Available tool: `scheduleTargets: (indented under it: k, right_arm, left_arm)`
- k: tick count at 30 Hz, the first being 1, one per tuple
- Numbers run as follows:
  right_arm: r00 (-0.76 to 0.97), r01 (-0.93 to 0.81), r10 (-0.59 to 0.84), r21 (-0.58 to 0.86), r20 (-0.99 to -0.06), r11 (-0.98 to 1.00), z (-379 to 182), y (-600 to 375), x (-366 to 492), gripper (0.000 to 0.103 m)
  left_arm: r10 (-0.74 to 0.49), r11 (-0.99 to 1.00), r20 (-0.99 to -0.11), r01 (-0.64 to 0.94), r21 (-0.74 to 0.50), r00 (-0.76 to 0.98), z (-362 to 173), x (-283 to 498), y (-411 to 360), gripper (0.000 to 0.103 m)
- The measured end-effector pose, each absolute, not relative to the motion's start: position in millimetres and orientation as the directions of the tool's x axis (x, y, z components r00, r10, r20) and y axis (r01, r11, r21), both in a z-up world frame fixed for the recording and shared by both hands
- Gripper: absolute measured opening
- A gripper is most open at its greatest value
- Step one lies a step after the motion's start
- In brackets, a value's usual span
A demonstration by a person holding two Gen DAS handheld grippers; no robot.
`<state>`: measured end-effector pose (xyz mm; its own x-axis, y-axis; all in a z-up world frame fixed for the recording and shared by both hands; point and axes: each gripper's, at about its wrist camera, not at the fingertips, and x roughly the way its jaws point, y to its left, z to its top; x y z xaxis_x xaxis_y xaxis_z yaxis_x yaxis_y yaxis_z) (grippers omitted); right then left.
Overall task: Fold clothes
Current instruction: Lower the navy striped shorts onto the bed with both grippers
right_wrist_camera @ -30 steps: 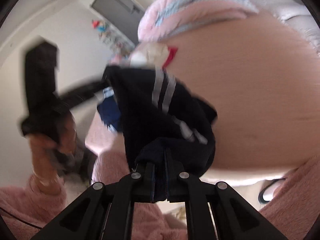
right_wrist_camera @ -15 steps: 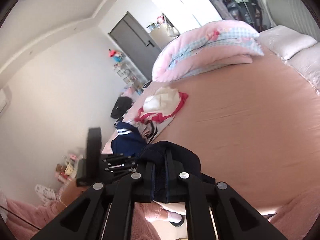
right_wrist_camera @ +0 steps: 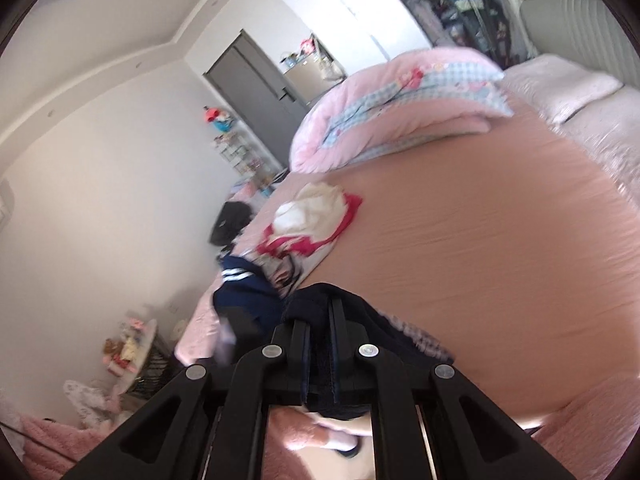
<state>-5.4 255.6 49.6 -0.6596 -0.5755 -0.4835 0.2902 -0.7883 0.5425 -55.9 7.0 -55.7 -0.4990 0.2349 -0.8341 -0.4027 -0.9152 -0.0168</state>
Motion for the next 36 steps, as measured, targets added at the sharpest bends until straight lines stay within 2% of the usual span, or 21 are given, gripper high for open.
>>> scheduleTargets:
  k: [3,6,10,12,14,18,21,23,28,30,33,36]
  right_arm:
    - [-0.697,0.279,-0.527,0.494,-0.487,-0.824,64,263,-11,0.008]
    - [-0.723,0.302,-0.53,0.486,-0.443,-0.82,77,260,-5,0.008]
    - [-0.735,0.304,-0.55,0.533,-0.396,-0.79,92,270,1,0.008]
    - [-0.746,0.328,-0.567,0.549,-0.349,-0.769,106,282,7,0.007]
    - [-0.766,0.313,-0.532,0.515,-0.36,-0.798,115,286,3,0.007]
    - [-0.706,0.211,-0.467,0.471,-0.533,-0.857,80,281,-55,0.007]
    - [-0.642,0.174,-0.472,0.484,-0.604,-0.857,56,274,-110,0.008]
    - [-0.664,0.198,-0.468,0.466,-0.584,-0.862,69,267,-128,0.007]
    - [-0.789,0.305,-0.474,0.42,-0.391,-0.855,136,263,-109,0.007]
    - [-0.81,0.293,-0.449,0.404,-0.378,-0.867,138,263,-99,0.007]
    - [-0.803,0.227,-0.388,0.369,-0.452,-0.901,98,260,-92,0.007]
    - [-0.758,0.136,-0.253,0.234,-0.601,-0.963,14,248,-98,0.007]
  left_arm:
    - [0.338,-0.912,-0.683,-0.404,-0.068,-0.648,24,-52,-14,0.005]
    - [0.372,-0.917,-0.559,-0.388,-0.096,-0.741,82,-33,-34,0.005]
    - [0.368,-0.925,-0.458,-0.369,-0.089,-0.809,126,-7,-46,0.005]
    - [0.396,-0.915,-0.434,-0.389,-0.108,-0.809,135,-6,-52,0.005]
    - [0.38,-0.919,-0.483,-0.381,-0.101,-0.789,126,-19,-57,0.005]
    - [0.322,-0.934,-0.659,-0.342,-0.103,-0.68,54,-80,-57,0.005]
    - [0.264,-0.955,-0.719,-0.277,-0.103,-0.642,25,-139,-58,0.005]
    - [0.269,-0.955,-0.657,-0.283,-0.088,-0.704,59,-144,-58,0.005]
    - [0.288,-0.95,-0.467,-0.311,-0.028,-0.836,163,-110,-55,0.005]
    - [0.292,-0.949,-0.472,-0.315,-0.031,-0.832,166,-103,-57,0.005]
    - [0.276,-0.944,-0.569,-0.33,-0.009,-0.775,110,-105,-54,0.005]
    - [0.248,-0.939,-0.748,-0.344,-0.029,-0.615,-4,-125,-41,0.005]
